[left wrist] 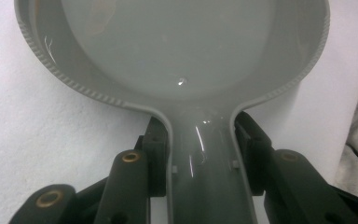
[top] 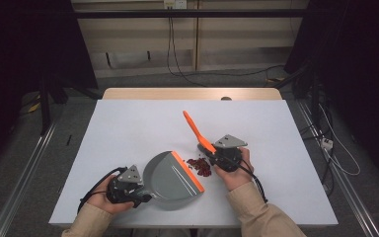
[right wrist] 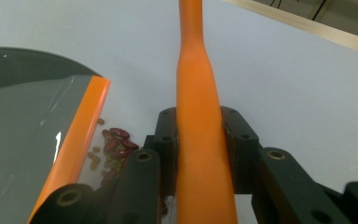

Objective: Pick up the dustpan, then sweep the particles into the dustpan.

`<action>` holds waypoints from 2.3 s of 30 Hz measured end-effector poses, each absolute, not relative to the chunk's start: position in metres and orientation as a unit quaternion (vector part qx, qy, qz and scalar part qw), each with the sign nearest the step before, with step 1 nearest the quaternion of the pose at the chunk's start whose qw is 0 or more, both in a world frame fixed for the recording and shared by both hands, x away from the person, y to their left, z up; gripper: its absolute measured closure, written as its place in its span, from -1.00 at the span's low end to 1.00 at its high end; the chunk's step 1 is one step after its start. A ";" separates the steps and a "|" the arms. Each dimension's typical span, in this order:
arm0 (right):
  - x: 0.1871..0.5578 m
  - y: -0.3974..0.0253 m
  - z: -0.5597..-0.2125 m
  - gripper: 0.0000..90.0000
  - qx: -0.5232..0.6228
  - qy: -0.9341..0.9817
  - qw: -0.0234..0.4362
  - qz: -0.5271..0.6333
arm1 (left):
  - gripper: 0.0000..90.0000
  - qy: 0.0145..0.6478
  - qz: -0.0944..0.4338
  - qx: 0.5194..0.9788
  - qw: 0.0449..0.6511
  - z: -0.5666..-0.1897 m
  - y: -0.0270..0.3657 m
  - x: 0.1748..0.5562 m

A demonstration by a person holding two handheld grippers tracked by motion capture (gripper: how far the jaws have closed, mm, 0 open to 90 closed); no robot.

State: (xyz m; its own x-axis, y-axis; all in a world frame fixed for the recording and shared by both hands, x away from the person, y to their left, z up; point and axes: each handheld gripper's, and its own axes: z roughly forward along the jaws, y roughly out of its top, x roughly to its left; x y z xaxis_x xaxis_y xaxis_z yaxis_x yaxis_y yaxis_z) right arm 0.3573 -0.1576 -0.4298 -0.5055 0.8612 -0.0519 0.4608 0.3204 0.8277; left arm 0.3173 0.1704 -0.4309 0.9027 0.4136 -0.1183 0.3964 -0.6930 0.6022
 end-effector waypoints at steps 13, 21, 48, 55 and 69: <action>0.355 -0.153 -0.431 0.57 0.435 0.769 0.247 0.399 | 0.42 0.230 0.003 0.917 0.325 -0.433 0.168 0.319; 0.352 -0.148 -0.430 0.56 0.437 0.770 0.243 0.395 | 0.42 0.223 0.000 0.921 0.319 -0.434 0.167 0.321; 0.344 -0.134 -0.432 0.55 0.446 0.763 0.236 0.404 | 0.42 0.229 -0.004 0.919 0.320 -0.435 0.163 0.323; 0.343 -0.129 -0.432 0.55 0.452 0.758 0.237 0.407 | 0.42 0.232 -0.005 0.919 0.319 -0.435 0.162 0.324; 0.337 -0.115 -0.434 0.53 0.446 0.761 0.224 0.415 | 0.42 0.235 -0.003 0.919 0.317 -0.435 0.159 0.326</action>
State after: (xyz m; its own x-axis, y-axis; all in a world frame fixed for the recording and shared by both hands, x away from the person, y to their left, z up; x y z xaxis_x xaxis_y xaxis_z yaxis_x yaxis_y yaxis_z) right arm 0.3367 -0.1153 -0.4343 -0.5020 0.8644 0.0289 0.4929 0.2586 0.8308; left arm 0.3255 0.1586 -0.4350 0.8896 0.4300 -0.1539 0.4335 -0.6890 0.5808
